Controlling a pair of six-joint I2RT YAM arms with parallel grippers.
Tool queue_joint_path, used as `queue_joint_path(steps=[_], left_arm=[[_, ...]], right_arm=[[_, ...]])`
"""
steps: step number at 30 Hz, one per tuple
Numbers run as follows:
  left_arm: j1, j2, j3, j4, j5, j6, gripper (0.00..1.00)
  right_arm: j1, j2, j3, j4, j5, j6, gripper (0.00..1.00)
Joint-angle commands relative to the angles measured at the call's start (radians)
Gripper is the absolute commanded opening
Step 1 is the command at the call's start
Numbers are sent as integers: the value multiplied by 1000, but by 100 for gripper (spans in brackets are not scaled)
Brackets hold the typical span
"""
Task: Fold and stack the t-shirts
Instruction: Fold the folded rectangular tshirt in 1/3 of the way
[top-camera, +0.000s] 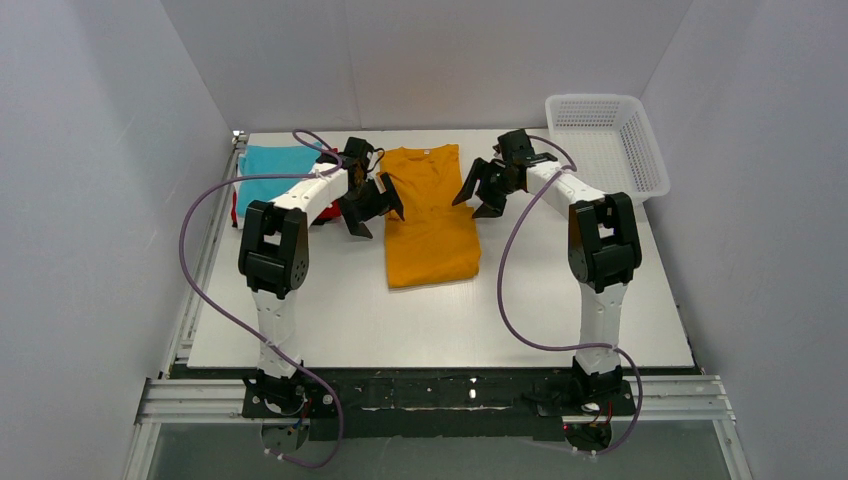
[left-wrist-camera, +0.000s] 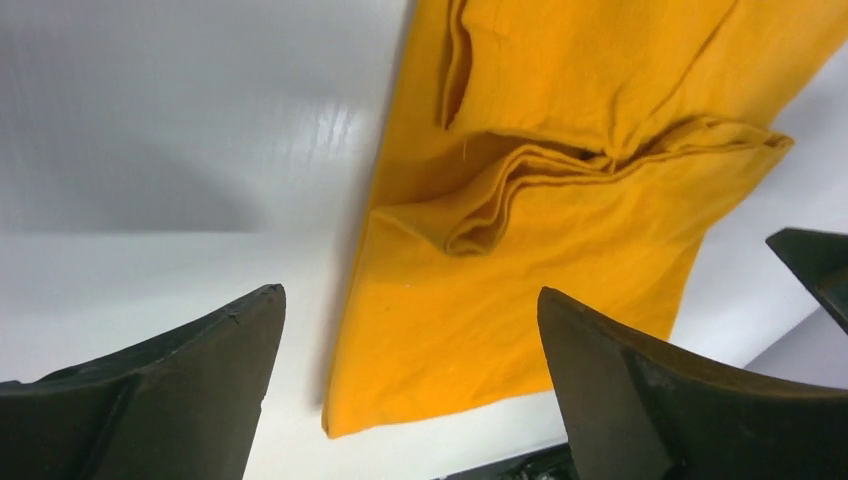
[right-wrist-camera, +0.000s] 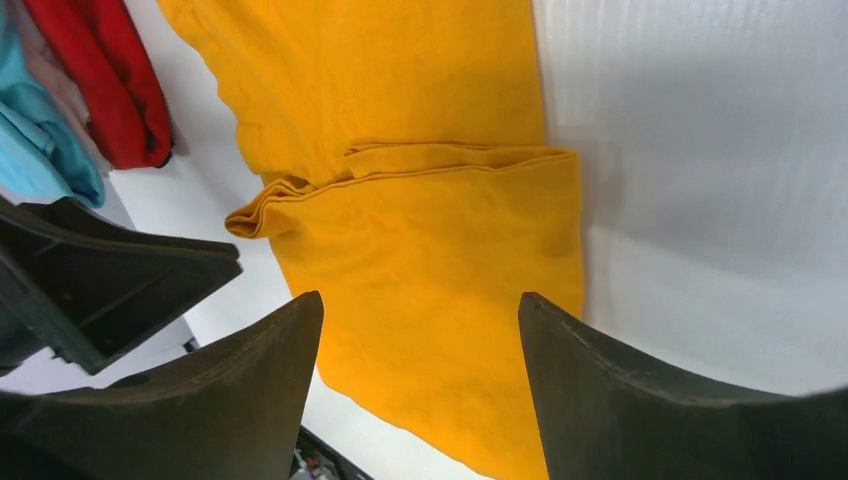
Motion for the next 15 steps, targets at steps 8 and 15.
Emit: queue_joint_path(steps=[8, 15], left_arm=[[-51, -440, -500, 97, 192, -98, 98], [-121, -574, -715, 111, 105, -117, 98]], right_arm=[[25, -377, -339, 11, 181, -108, 84], [32, -553, -676, 173, 118, -70, 79]])
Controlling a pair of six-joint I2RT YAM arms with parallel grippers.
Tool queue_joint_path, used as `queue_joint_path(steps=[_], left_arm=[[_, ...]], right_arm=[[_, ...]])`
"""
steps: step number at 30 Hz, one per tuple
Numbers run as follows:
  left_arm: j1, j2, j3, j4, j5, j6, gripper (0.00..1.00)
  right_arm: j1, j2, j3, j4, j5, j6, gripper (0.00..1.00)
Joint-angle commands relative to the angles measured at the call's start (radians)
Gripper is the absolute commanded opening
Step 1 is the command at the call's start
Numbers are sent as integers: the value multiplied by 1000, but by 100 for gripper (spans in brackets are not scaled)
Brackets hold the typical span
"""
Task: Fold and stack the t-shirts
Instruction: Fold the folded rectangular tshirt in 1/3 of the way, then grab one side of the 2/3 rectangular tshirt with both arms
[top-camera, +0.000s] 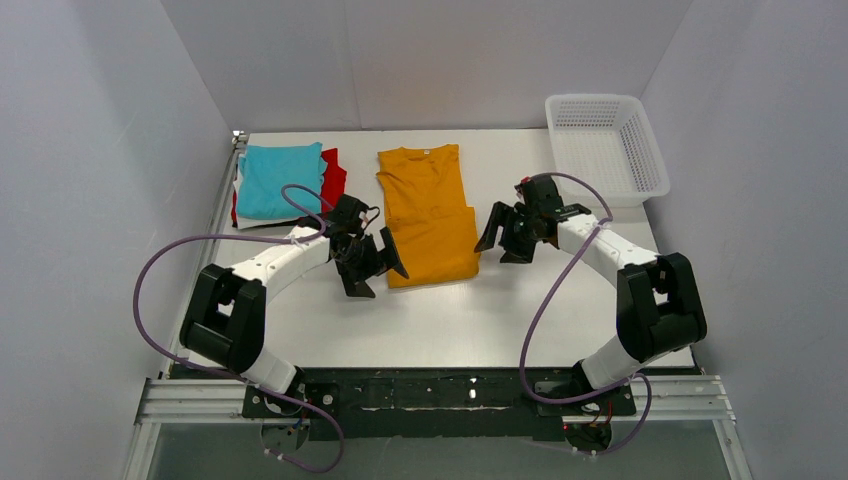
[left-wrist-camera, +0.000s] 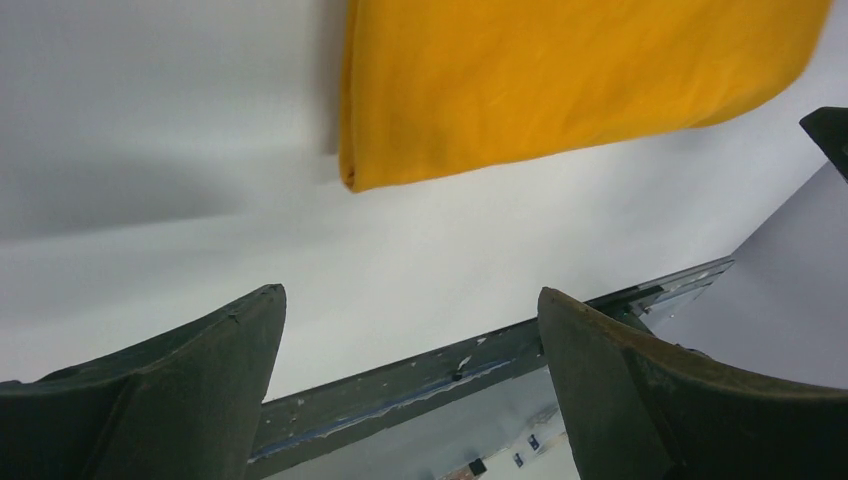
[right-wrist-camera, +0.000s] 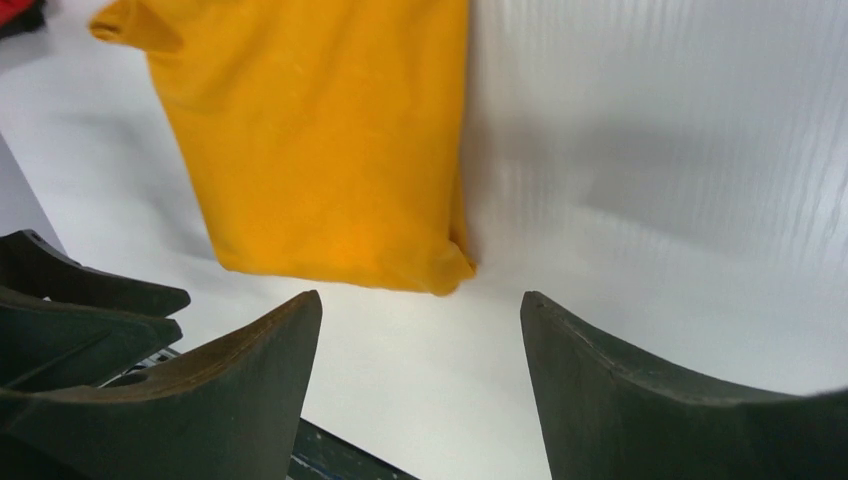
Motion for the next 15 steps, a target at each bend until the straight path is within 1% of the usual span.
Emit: queue_joint_path(steps=[1, 2, 4, 7, 11, 15], left_arm=[[-11, -47, -88, -39, -37, -29, 98], [-11, -40, -100, -24, -38, -36, 95], [-11, -14, -112, 5, -34, -54, 90], [-11, 36, -118, 53, -21, -77, 80], [-11, 88, -131, 108, -16, -103, 72], [-12, 144, -129, 131, -1, -117, 68]], right_arm=[[7, -55, -150, 137, -30, 19, 77], [9, -58, -171, 161, -48, 31, 76], [17, -48, -199, 213, -69, 45, 68], [25, -4, -198, 262, -82, 63, 58], [38, 34, -207, 310, -100, 82, 55], [54, 55, -223, 351, -115, 87, 53]])
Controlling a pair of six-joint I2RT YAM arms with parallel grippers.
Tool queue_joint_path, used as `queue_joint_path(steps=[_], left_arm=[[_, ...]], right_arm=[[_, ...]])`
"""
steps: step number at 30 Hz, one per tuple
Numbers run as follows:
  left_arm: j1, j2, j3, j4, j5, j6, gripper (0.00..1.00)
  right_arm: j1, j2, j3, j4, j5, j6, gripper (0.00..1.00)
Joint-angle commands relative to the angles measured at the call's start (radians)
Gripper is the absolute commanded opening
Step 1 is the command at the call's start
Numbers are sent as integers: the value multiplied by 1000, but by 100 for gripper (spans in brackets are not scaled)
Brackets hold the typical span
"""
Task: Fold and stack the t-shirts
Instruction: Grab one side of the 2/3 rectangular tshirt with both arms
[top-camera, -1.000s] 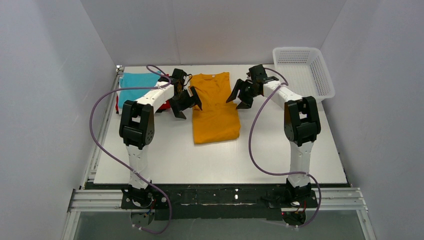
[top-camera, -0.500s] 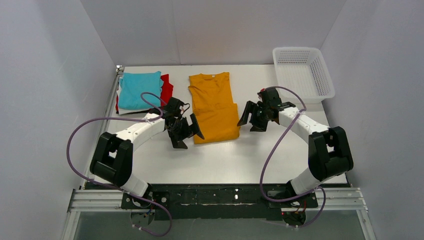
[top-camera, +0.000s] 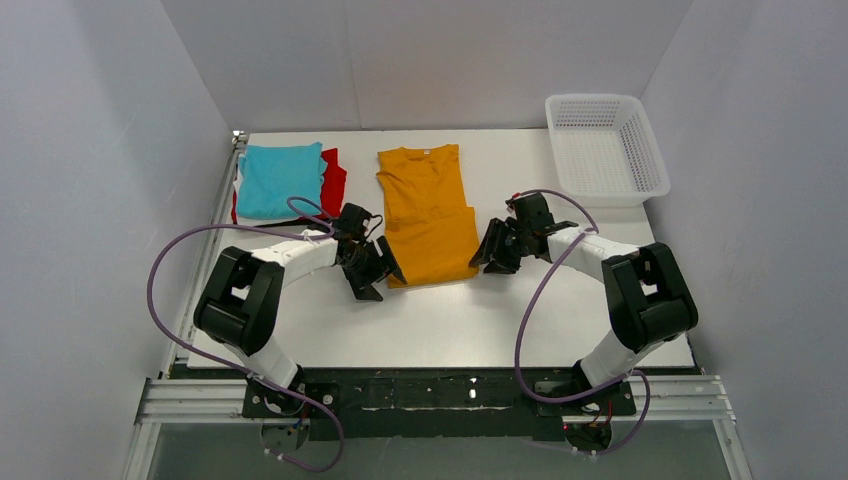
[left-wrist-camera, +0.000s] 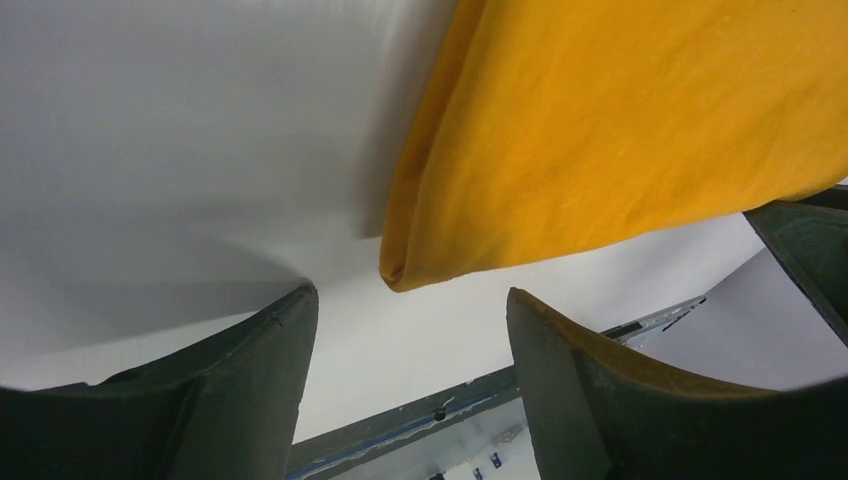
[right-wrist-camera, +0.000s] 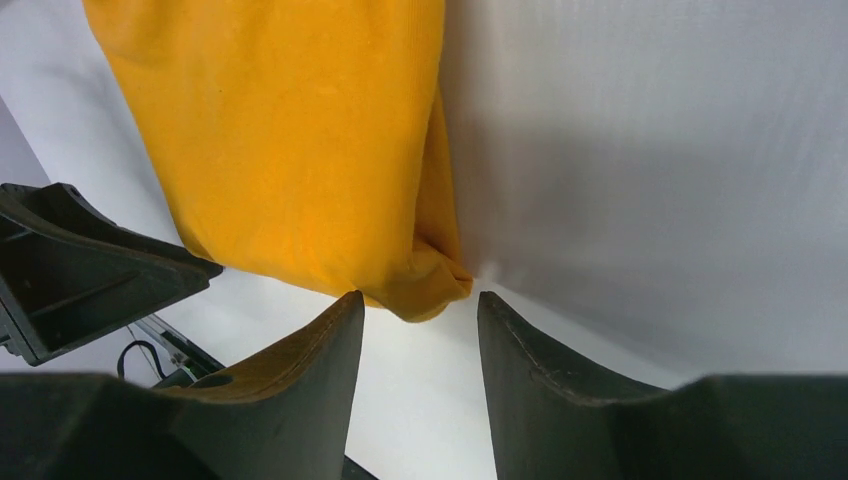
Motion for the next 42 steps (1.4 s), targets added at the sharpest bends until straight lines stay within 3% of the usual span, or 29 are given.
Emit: queue_joint_path(steps=[1, 9, 22, 26, 32, 42], left_arm=[[0, 58, -23, -34, 4, -23, 67], [0, 118, -20, -33, -14, -35, 52], [0, 149, -4, -94, -54, -11, 0], [0, 143, -28, -56, -39, 1, 0], [-1, 94, -111, -2, -26, 13, 0], [-51, -123, -323, 76, 5, -32, 0]], right_arm=[[18, 20, -16, 100, -34, 15, 53], [28, 67, -27, 72, -6, 19, 44], [78, 60, -84, -12, 139, -13, 36], [93, 41, -88, -26, 160, -21, 30], [99, 3, -89, -45, 110, -28, 1], [147, -191, -196, -168, -63, -46, 1]])
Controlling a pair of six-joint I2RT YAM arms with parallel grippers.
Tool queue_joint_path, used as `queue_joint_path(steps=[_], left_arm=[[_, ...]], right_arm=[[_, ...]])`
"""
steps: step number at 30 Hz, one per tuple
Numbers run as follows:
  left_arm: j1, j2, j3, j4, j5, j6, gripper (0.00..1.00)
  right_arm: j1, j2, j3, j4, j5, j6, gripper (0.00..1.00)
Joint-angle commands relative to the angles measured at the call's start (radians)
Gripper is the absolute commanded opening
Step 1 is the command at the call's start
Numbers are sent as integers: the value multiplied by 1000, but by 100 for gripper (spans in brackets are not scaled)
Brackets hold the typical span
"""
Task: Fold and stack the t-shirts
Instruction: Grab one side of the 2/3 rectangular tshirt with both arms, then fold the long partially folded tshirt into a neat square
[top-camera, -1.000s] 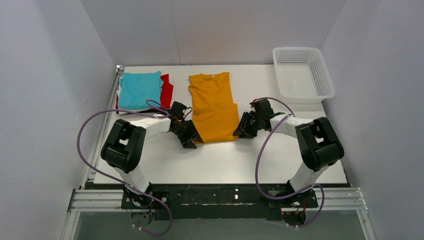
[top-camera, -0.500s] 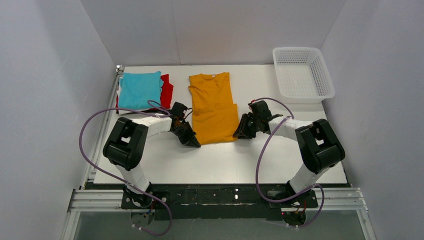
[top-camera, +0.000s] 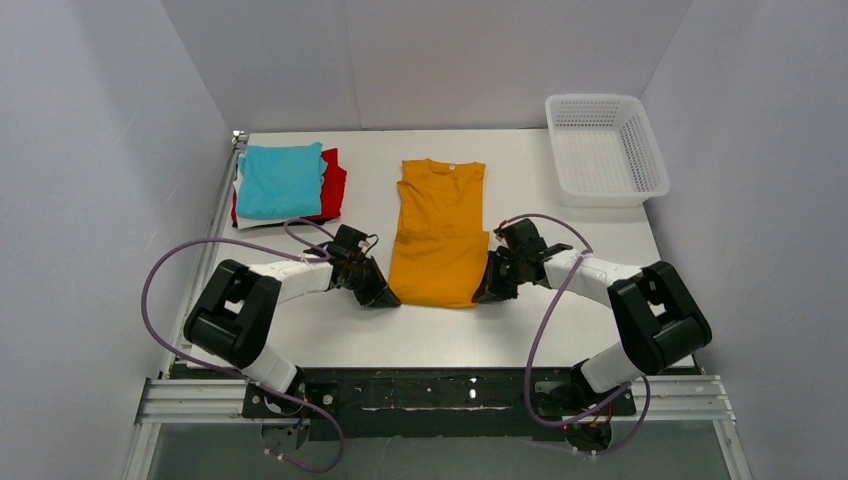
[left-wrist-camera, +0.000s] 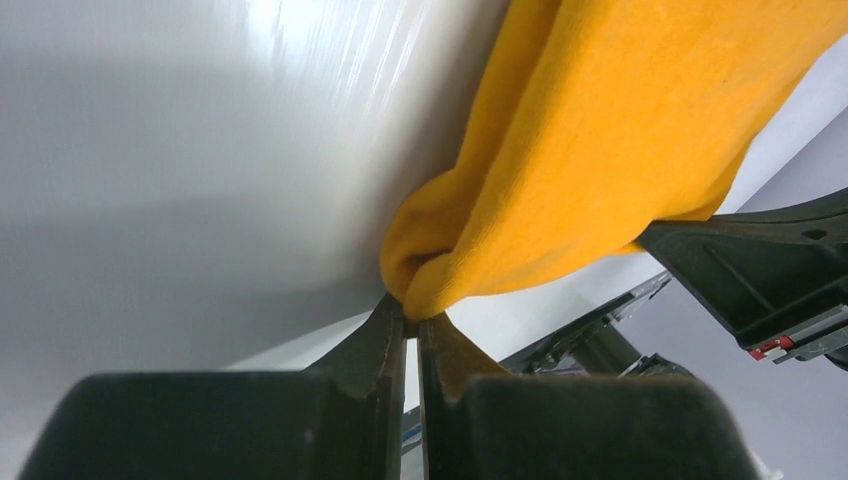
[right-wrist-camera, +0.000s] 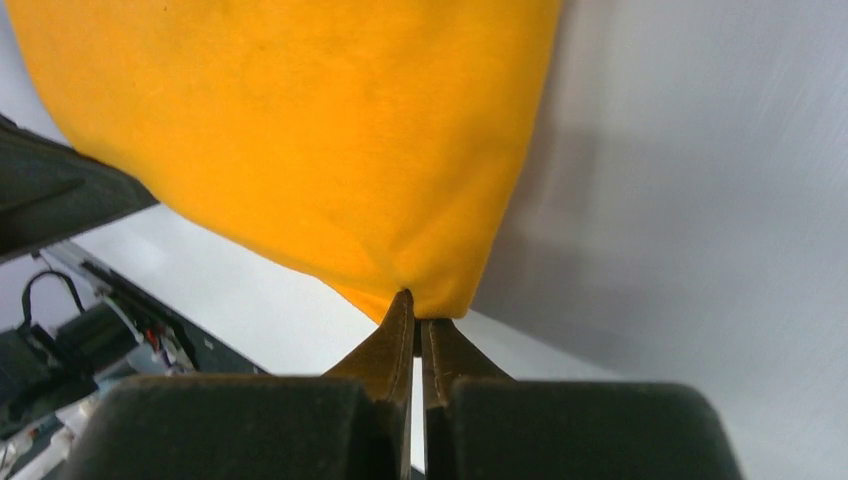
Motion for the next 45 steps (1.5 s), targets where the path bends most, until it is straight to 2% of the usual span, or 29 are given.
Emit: queue_joint_path(steps=[1, 7, 12, 17, 21, 26, 33, 45], left_arm=[[-50, -92, -138, -172, -81, 11, 0], [-160, -388, -237, -347, -149, -21, 0], [-227, -676, -230, -502, -202, -49, 0], [-278, -752, -159, -478, -248, -74, 0], [-279, -692, -45, -470, -317, 28, 0], [-268, -547, 113, -473, -446, 118, 0], [-169, -316, 351, -468, -406, 189, 0], [-35, -129, 571, -435, -348, 240, 0]], right_arm=[[33, -110, -59, -147, -92, -26, 1], [62, -305, -131, -271, -147, 18, 1], [70, -461, -122, -401, -210, 63, 1], [70, -545, -52, -487, -262, 92, 1], [45, -495, 42, -467, -283, 74, 1], [-81, -370, 179, -433, -340, 28, 1], [-215, -230, 323, -426, -418, -28, 1], [-308, -20, 493, -382, -603, -23, 1]])
